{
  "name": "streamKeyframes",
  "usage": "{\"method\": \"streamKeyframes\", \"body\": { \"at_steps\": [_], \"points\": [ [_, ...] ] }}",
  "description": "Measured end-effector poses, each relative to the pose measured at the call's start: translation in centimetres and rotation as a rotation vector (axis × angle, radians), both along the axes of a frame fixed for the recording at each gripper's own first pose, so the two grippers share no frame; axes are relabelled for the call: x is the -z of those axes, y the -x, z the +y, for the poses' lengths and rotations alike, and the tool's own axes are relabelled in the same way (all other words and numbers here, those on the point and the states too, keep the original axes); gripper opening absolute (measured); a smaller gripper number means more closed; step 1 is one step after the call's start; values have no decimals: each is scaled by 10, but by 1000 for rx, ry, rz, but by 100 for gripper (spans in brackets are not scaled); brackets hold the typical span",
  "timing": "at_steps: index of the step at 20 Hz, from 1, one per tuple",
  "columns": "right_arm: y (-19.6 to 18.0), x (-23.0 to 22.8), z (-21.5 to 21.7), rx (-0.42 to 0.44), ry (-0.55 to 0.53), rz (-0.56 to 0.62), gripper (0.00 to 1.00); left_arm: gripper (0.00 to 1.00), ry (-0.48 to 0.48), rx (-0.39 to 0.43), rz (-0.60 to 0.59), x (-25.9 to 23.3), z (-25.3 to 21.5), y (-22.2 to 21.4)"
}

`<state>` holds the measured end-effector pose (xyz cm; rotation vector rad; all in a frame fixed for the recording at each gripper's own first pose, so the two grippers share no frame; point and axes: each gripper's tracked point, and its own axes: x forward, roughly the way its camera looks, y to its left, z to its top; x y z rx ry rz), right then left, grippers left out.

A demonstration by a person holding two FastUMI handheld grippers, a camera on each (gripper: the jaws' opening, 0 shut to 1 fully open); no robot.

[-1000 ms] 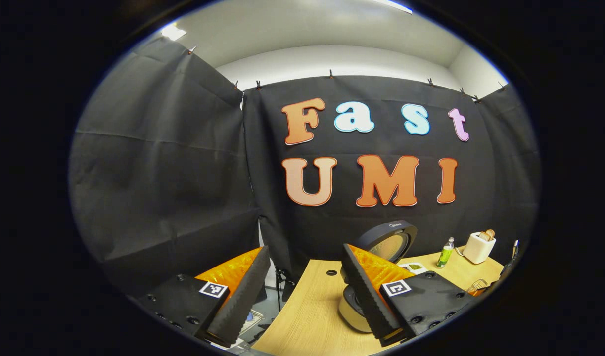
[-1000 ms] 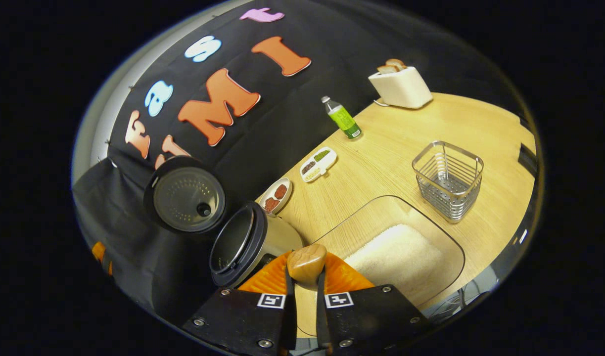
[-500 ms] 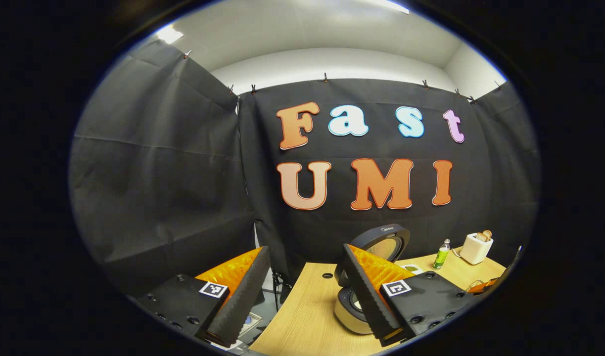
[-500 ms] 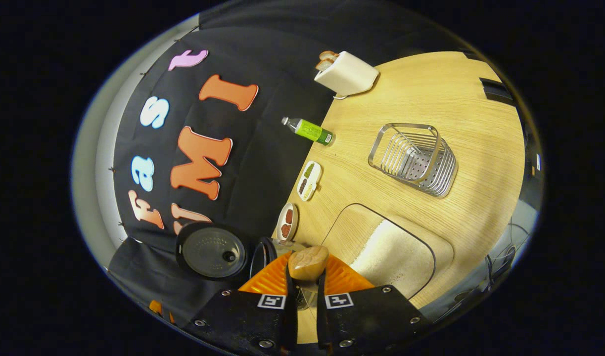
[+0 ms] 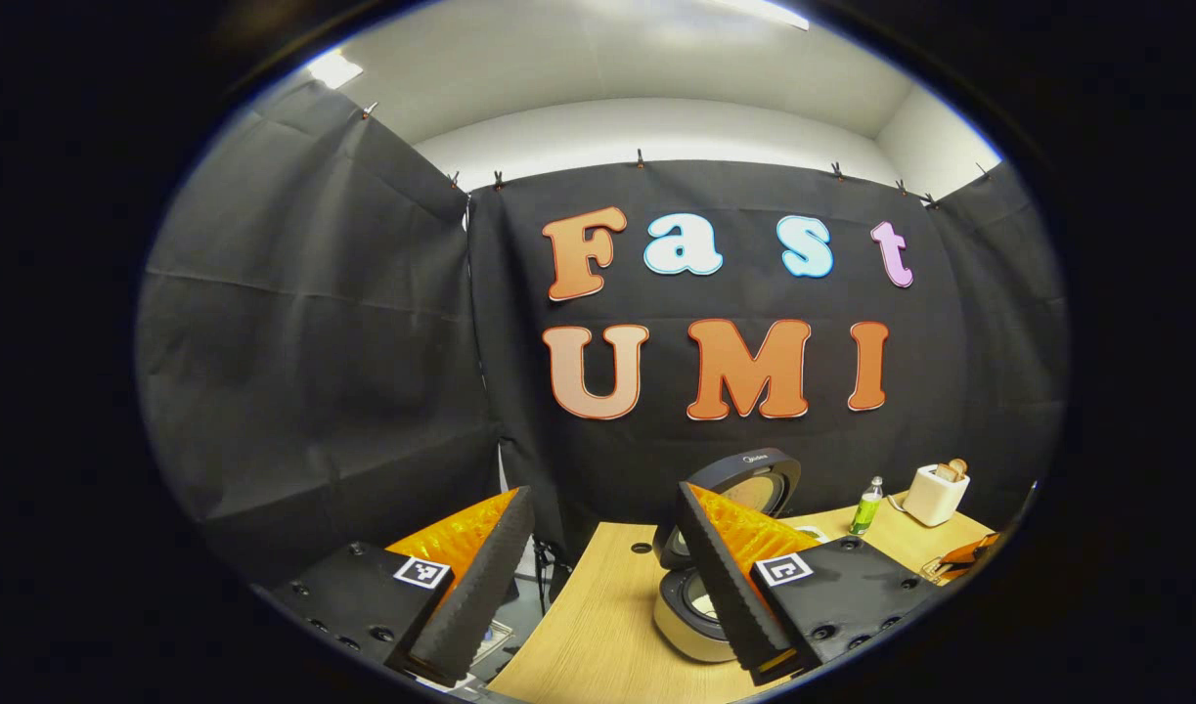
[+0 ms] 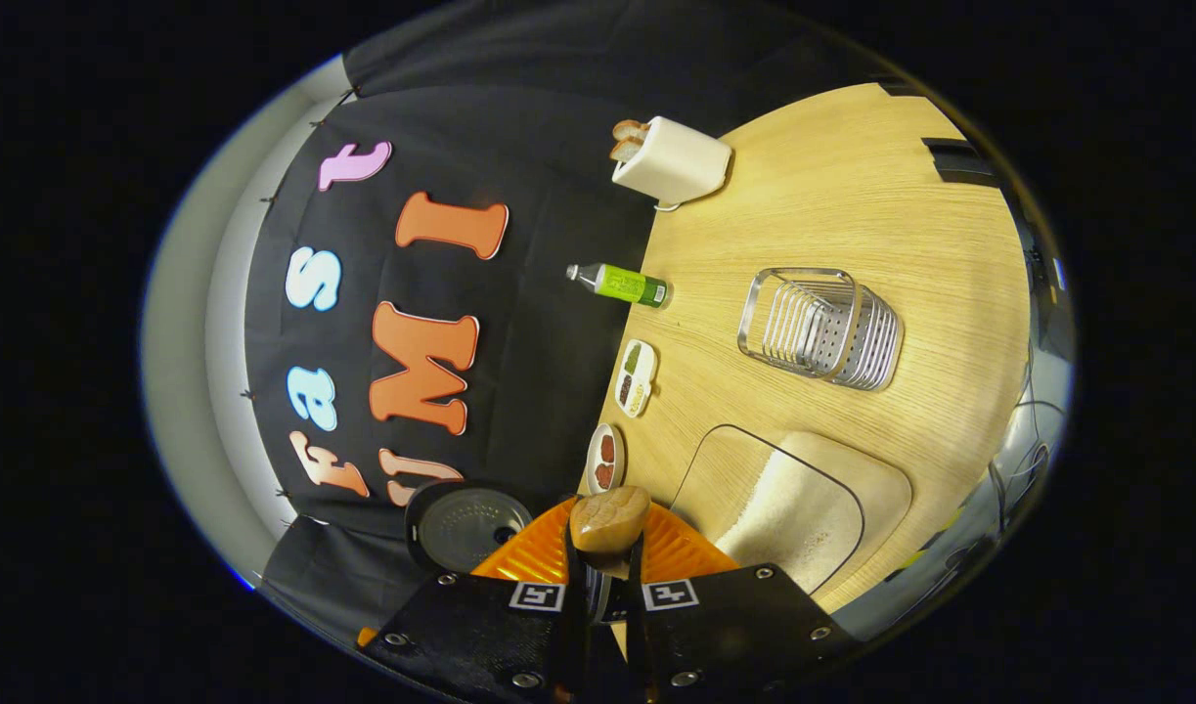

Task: Close the left gripper, press the button to open the rice cooker; take a wooden spoon from the chopstick holder with the right hand, scoop a spoonful of rice and pour it into the rice cooker, then put the wooden spoon back into the chopstick holder.

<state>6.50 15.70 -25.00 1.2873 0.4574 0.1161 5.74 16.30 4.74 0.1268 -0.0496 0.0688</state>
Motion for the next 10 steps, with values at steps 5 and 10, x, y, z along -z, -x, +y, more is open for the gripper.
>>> {"method": "streamKeyframes", "body": {
  "at_steps": [5, 10],
  "points": [
    [-2, -23, -12, 35, -74, -8, 15, 94, -12, 11, -6, -2, -6, -1],
    [-8, -49, -16, 71, -132, -15, 15, 94, -9, 26, -1, 0, -11, -4]
  ]
}}
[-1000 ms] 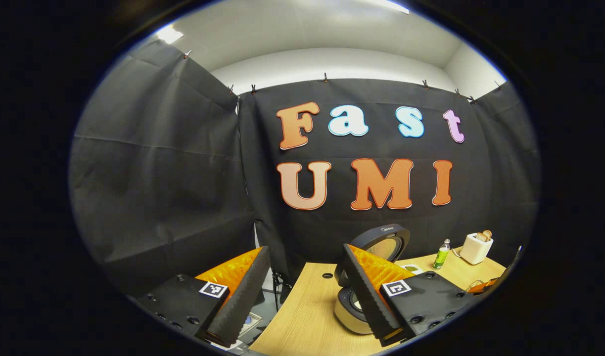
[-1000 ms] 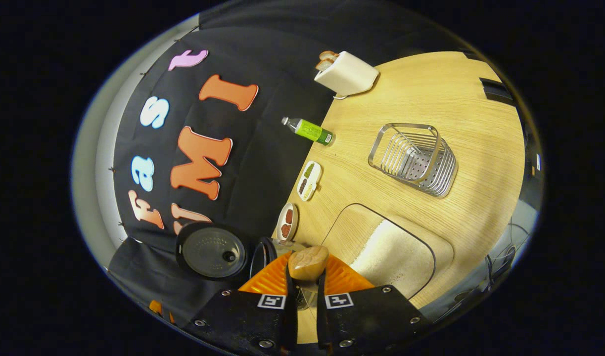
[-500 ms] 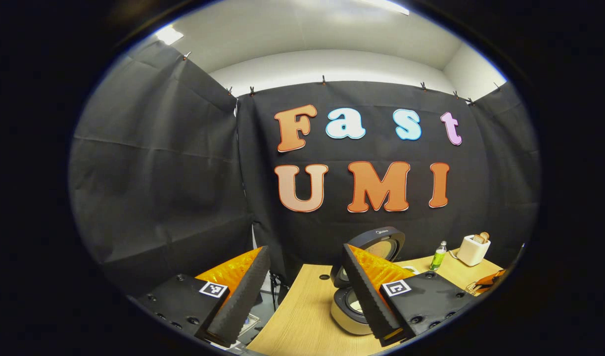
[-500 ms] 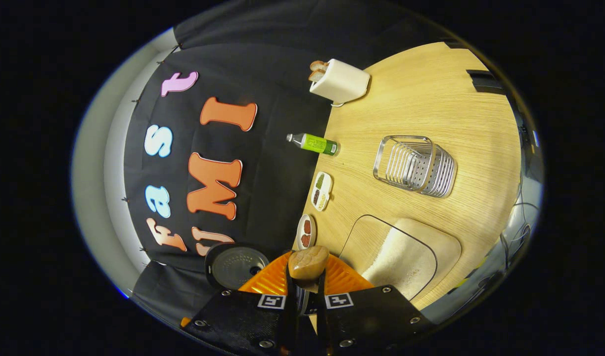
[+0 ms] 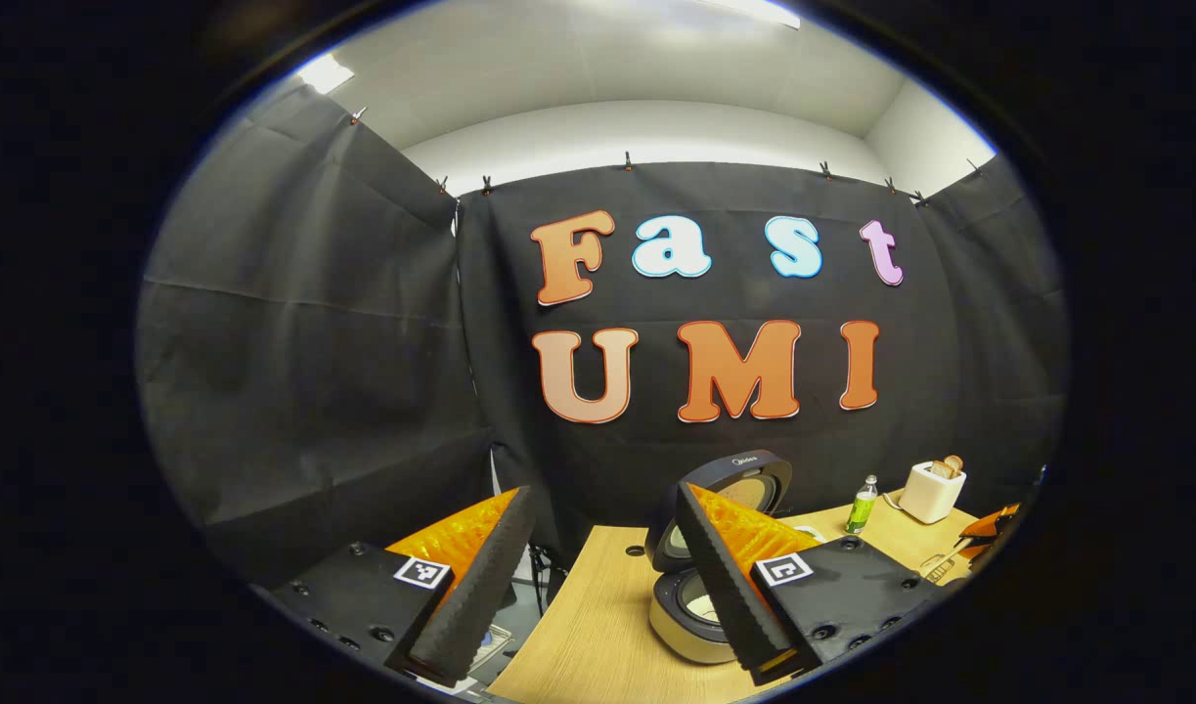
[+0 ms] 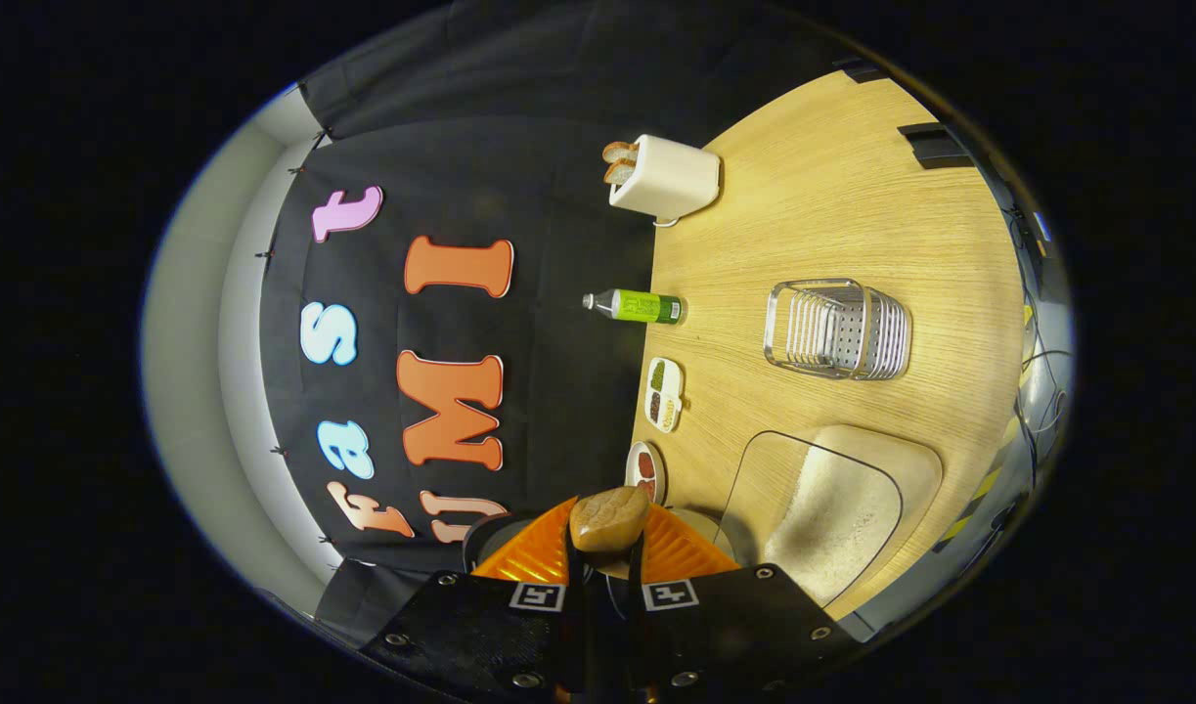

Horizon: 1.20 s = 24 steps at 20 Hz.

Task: Close the left gripper, press the button to open the rice cooker; take a wooden spoon from the chopstick holder with the right hand, scoop a spoonful of rice and pour it into the rice cooker, then put the wooden spoon back into the chopstick holder.

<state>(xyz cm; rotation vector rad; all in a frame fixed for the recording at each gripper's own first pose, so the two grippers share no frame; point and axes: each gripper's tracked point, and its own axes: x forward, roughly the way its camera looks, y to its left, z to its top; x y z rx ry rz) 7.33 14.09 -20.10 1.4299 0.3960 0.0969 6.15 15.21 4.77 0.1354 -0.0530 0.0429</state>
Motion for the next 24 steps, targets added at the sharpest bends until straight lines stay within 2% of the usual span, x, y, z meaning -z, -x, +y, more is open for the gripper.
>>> {"method": "streamKeyframes", "body": {
  "at_steps": [6, 14, 18, 22, 24],
  "points": [
    [-12, -35, 10, 0, -38, -14, 14, 94, 16, 12, 7, 5, 0, -6],
    [-48, -76, 32, -14, -15, -31, 14, 94, 60, 49, 51, 32, -11, -18],
    [-72, -95, 63, -44, -3, -51, 15, 94, 68, 77, 91, 49, -22, -20],
    [-91, -114, 103, -92, 59, -79, 14, 94, 71, 80, 103, 52, -23, -24],
    [-97, -126, 121, -116, 79, -100, 14, 98, 72, 70, 105, 51, -18, -26]
  ]
}}
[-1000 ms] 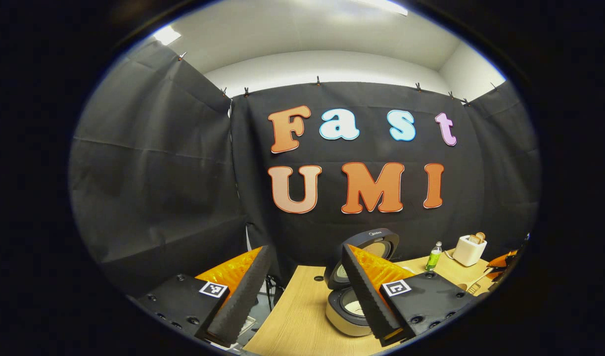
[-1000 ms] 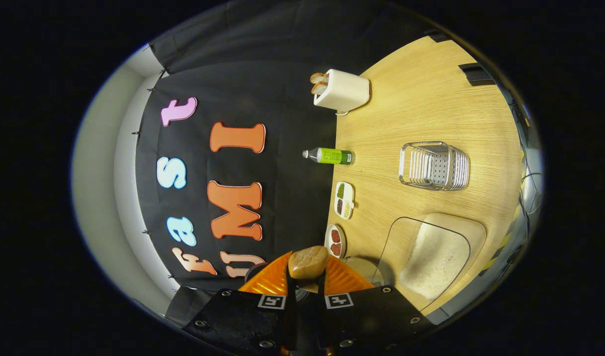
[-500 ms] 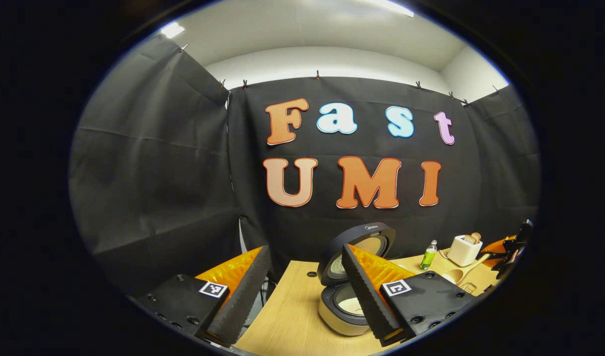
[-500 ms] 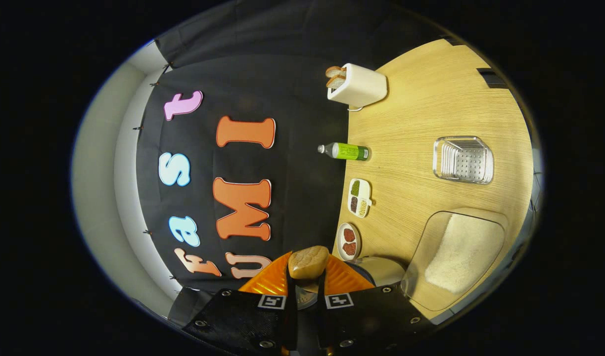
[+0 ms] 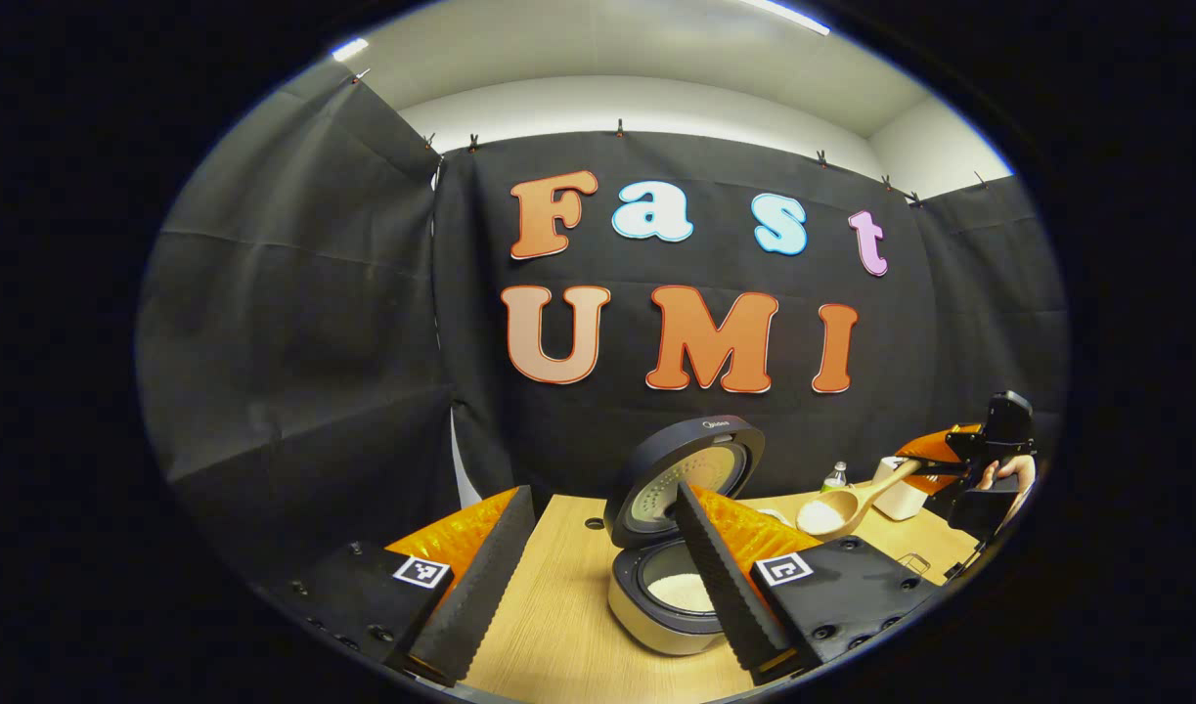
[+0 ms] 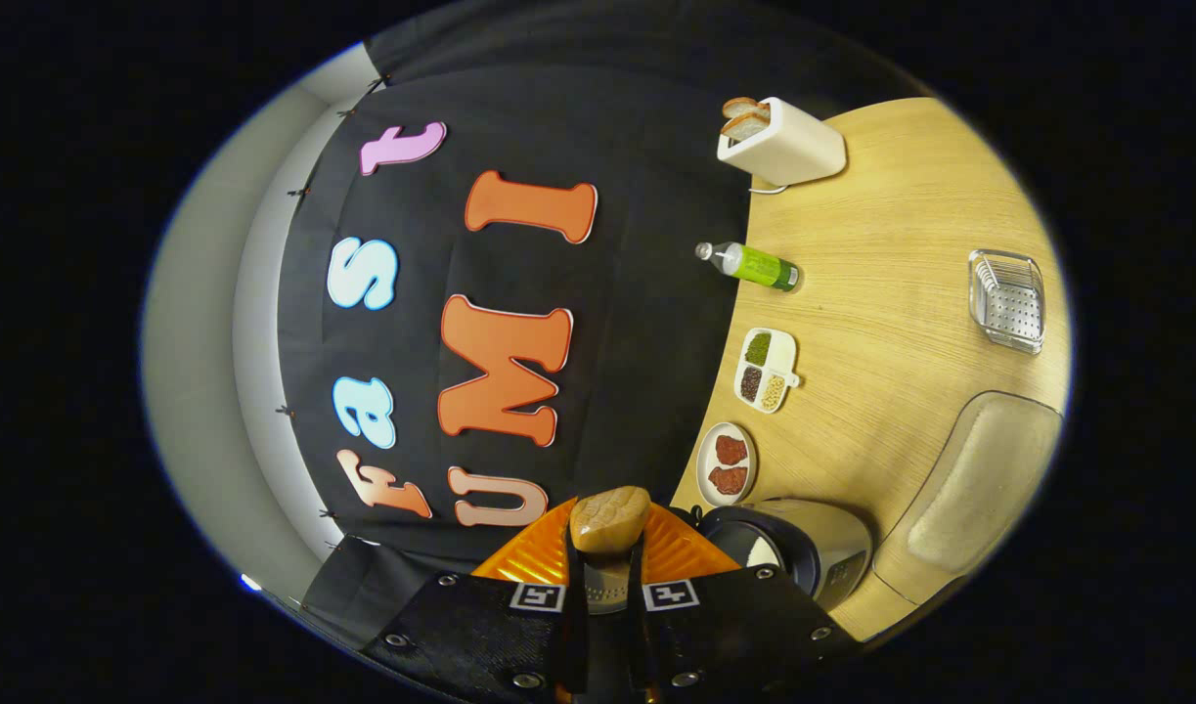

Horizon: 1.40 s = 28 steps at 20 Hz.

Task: Close the left gripper, press the button to open the rice cooker; take a wooden spoon from the chopstick holder with the right hand, scoop a spoonful of rice and pour it into the rice cooker, then put the wooden spoon back into the chopstick holder.

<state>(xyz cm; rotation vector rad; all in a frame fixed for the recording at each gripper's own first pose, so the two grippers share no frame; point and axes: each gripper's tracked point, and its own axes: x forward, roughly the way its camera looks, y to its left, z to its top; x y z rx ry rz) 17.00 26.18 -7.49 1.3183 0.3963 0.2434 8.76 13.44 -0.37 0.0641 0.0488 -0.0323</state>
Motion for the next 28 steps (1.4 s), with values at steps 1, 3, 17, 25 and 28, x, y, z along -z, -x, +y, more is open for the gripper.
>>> {"method": "streamKeyframes", "body": {
  "at_steps": [1, 3, 17, 25, 28],
  "points": [
    [-5, -6, 9, -11, 13, -10, 15, 94, 1, -6, -1, 0, 3, -2],
    [-13, -14, 21, -25, 47, -32, 14, 94, 2, -20, -2, 0, 8, -3],
    [-31, -19, 66, -55, 270, -108, 14, 94, 1, -74, 12, 5, 30, -7],
    [-25, -31, 83, -74, 379, -180, 14, 94, 6, -73, 18, 4, 31, -6],
    [-22, -31, 90, -78, 421, -208, 14, 94, 7, -75, 18, 6, 33, -6]
  ]
}}
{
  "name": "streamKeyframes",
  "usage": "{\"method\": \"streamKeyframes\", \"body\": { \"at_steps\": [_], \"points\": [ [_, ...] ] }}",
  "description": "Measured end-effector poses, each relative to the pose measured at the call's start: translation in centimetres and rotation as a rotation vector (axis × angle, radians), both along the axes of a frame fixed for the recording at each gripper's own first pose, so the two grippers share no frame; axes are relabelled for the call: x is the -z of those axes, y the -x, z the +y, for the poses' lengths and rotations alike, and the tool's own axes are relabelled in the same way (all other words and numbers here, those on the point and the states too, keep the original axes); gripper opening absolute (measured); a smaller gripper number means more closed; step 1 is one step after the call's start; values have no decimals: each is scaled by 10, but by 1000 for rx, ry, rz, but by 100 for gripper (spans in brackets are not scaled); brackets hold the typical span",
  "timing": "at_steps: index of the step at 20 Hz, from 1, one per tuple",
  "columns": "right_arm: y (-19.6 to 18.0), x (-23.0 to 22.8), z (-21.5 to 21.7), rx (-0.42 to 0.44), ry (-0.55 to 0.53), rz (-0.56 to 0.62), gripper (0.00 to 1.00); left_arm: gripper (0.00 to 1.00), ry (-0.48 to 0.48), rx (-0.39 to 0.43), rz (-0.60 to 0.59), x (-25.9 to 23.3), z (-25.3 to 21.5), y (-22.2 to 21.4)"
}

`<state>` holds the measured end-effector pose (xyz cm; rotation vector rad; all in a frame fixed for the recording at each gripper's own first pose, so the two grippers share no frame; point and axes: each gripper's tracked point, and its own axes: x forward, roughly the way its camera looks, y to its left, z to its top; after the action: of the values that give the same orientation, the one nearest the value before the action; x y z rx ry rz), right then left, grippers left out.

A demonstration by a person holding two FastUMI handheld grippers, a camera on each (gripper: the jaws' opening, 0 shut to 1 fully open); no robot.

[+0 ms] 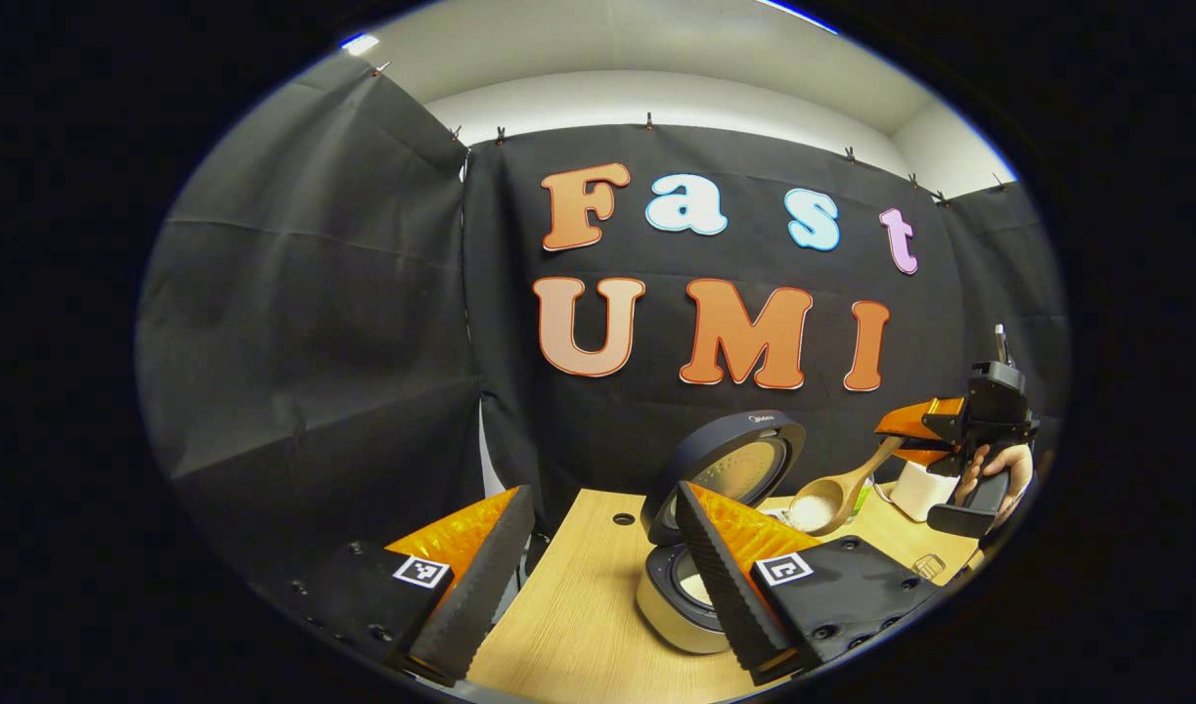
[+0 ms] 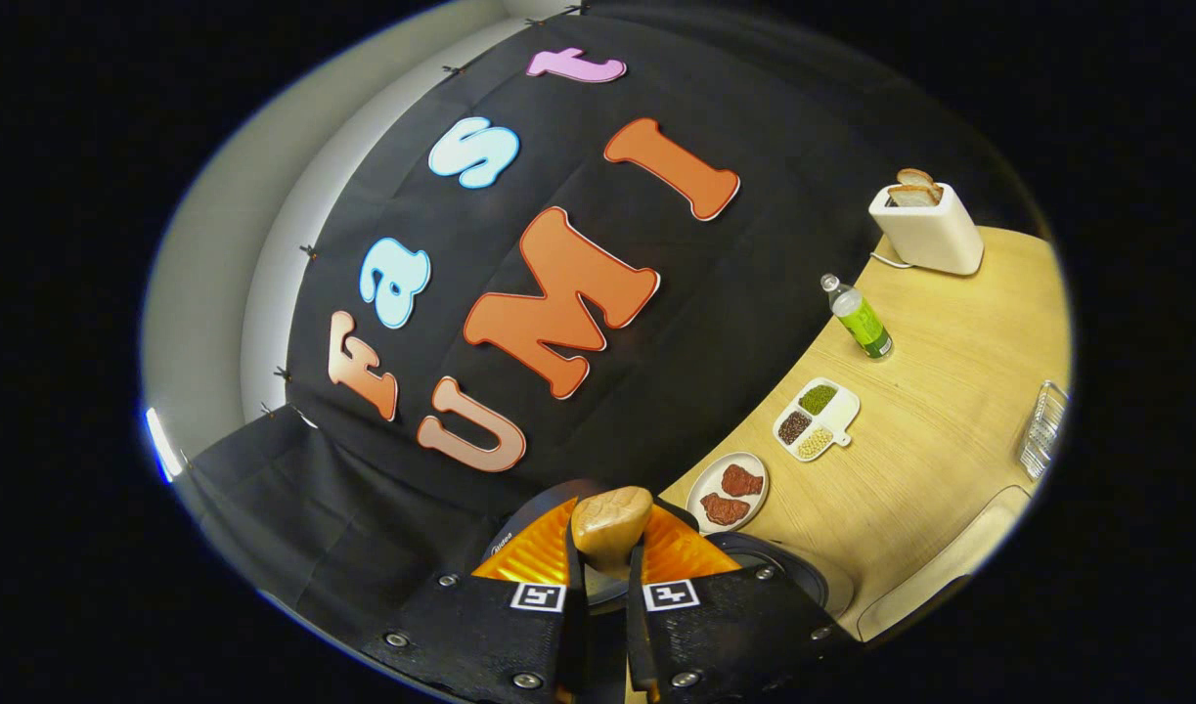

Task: Close the left gripper, press the button to open the rice cooker; take a wooden spoon from the chopstick holder with the right hand, scoop a spoonful of rice and pour it into the rice cooker, then put the wooden spoon back into the chopstick holder.

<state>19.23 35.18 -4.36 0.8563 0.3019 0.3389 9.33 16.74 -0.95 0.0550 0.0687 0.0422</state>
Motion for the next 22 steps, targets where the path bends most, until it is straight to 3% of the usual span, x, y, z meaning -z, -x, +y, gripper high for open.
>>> {"method": "streamKeyframes", "body": {
  "at_steps": [22],
  "points": [
    [7, -2, 34, -64, 290, -160, 14, 94, 1, -13, 1, 0, 8, 1]
  ]
}}
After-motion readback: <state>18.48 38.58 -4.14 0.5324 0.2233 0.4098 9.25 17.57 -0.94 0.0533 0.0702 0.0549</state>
